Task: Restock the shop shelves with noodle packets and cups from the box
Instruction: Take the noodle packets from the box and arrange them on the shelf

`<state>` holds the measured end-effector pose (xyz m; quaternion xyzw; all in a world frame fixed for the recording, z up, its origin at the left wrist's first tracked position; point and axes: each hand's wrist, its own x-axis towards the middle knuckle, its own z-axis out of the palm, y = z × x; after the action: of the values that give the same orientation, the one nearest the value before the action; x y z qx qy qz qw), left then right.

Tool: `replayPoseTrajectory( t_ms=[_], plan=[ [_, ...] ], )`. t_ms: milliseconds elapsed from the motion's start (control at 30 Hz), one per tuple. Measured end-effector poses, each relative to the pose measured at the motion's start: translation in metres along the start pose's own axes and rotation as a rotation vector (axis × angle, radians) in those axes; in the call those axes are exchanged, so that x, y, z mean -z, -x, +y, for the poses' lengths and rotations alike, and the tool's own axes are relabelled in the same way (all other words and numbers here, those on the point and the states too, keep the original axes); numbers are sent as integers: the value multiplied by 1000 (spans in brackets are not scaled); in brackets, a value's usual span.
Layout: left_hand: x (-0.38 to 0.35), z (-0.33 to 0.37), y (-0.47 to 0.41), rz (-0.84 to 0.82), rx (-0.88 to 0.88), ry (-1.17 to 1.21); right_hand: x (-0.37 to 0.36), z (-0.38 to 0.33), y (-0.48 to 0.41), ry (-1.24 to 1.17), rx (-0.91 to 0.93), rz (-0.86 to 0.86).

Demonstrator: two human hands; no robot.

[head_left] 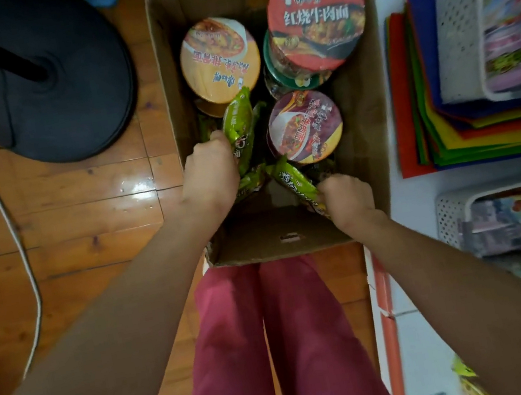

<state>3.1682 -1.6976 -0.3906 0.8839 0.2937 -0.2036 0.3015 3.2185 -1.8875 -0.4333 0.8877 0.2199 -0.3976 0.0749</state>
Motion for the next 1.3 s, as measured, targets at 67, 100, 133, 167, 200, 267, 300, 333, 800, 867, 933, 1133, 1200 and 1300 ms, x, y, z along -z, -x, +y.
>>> replayPoseTrajectory(
  t_ms=[67,100,133,167,200,267,300,333,800,867,933,1133,1200,1300],
  plan=[
    [25,13,17,11,0,25,22,-1,24,12,21,19],
    [39,19,26,23,0,35,35,-2,36,16,31,27],
    [53,27,36,37,-2,41,49,-3,48,17,43,35],
    [68,34,46,52,-6,41,63,-3,61,12,58,46],
    [83,42,57,65,-13,33,78,-4,74,-2,68,56],
    [113,57,79,99,-26,15,107,-3,99,-44,87,75],
    [128,65,91,124,-30,9,122,-2,112,-70,101,90],
    [143,72,102,149,-33,4,137,-2,125,-96,118,112],
    [332,172,191,381,-279,165,323,0,286,-419,240,475],
    [354,185,193,365,-355,184,345,0,308,-438,181,533],
    [375,195,198,366,-439,170,365,0,333,-442,104,612],
    [432,227,221,393,-694,150,409,6,410,-408,-126,869],
    [447,238,229,398,-787,147,423,9,441,-383,-210,972],
    [462,255,240,415,-882,105,446,14,484,-319,-325,1131]
  ],
)
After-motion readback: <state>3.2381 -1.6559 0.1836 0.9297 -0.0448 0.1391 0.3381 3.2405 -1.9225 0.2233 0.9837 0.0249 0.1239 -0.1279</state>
